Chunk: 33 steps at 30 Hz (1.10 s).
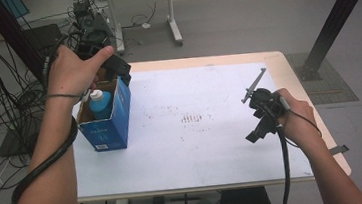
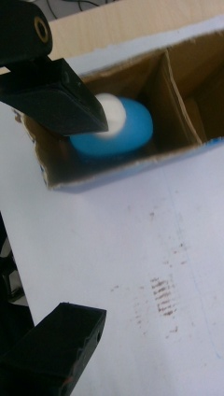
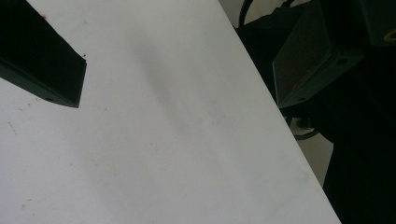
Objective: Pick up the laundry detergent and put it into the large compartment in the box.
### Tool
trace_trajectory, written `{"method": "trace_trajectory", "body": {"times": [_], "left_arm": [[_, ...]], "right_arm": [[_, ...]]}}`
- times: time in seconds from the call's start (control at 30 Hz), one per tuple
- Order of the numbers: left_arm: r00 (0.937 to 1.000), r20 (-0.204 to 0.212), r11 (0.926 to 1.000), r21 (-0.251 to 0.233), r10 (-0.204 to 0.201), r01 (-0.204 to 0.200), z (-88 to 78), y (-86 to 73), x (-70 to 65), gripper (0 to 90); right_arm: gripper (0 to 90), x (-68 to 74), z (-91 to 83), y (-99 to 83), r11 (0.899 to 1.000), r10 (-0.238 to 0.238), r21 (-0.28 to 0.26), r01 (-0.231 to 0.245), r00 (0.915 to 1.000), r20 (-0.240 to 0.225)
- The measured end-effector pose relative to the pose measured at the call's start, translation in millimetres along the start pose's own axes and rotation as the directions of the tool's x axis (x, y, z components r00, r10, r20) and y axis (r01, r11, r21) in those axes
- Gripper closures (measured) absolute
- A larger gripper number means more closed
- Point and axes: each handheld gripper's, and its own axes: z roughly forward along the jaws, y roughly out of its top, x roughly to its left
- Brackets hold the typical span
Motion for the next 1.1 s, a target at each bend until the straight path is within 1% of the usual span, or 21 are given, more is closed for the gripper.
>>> {"method": "trace_trajectory", "body": {"times": [0.03,0.1,0.17,0.23,0.3,0.43,0.57,0.67,0.7,0.97,1.03,1.1], "left_arm": [[1.0000,0.007,1.0000,0.003,0.006,-0.006,0.8,0.4,-3.0,9.9],[0.9987,0.028,0.9991,0.008,0.043,-0.043,2.3,1.6,-11.3,9.9],[0.9968,0.045,0.9977,0.009,0.067,-0.067,3.6,2.4,-18.3,9.9],[0.9917,0.077,0.9946,0.007,0.103,-0.104,6.1,3.1,-28.2,9.9],[0.9879,0.082,0.9910,0.012,0.132,-0.133,9.5,3.8,-37.8,10.0],[0.9800,0.105,0.9848,0.021,0.169,-0.172,19.4,4.3,-55.1,10.0],[0.9737,0.123,0.9799,0.032,0.192,-0.197,31.0,4.6,-69.3,10.0],[0.9696,0.138,0.9771,0.038,0.202,-0.209,38.6,4.8,-76.4,10.0],[0.9691,0.139,0.9765,0.042,0.204,-0.211,42.1,4.9,-78.5,10.1],[0.9634,0.167,0.9730,0.061,0.210,-0.222,60.0,3.5,-85.0,10.2],[0.9628,0.171,0.9727,0.065,0.209,-0.223,62.9,2.7,-85.1,10.2],[0.9630,0.178,0.9740,0.066,0.202,-0.217,66.3,1.6,-84.4,10.2]], "right_arm": [[2.3,0.0,-0.9,-0.2,1.000,0.001,-0.001,-0.001,1.0000,0.000],[2.3,0.0,-1.4,-0.4,1.000,-0.001,-0.002,0.001,1.0000,0.003],[2.3,-0.3,-1.6,-0.5,1.000,-0.001,0.000,0.001,1.0000,0.003],[2.4,-0.6,-1.9,-0.6,1.000,-0.001,0.001,0.001,1.0000,0.007],[2.3,-0.6,-2.6,-0.4,1.000,-0.003,-0.001,0.003,1.0000,0.009],[2.3,-0.6,-4.1,-0.5,1.000,-0.006,0.000,0.006,0.9999,0.012],[2.4,-0.8,-5.2,-1.1,1.000,0.000,-0.003,0.000,0.9999,0.016],[2.3,-1.0,-7.1,-1.9,1.000,-0.001,-0.007,0.001,0.9997,0.023],[2.3,-0.9,-7.7,-2.3,1.000,0.003,-0.009,-0.003,0.9997,0.024],[2.4,2.2,-8.5,-3.3,1.000,0.004,-0.014,-0.004,0.9995,0.033],[2.4,3.3,-7.9,-2.8,1.000,0.001,-0.013,0.000,0.9995,0.032],[2.4,4.4,-8.0,-2.3,1.000,0.002,-0.012,-0.002,0.9994,0.034]]}}
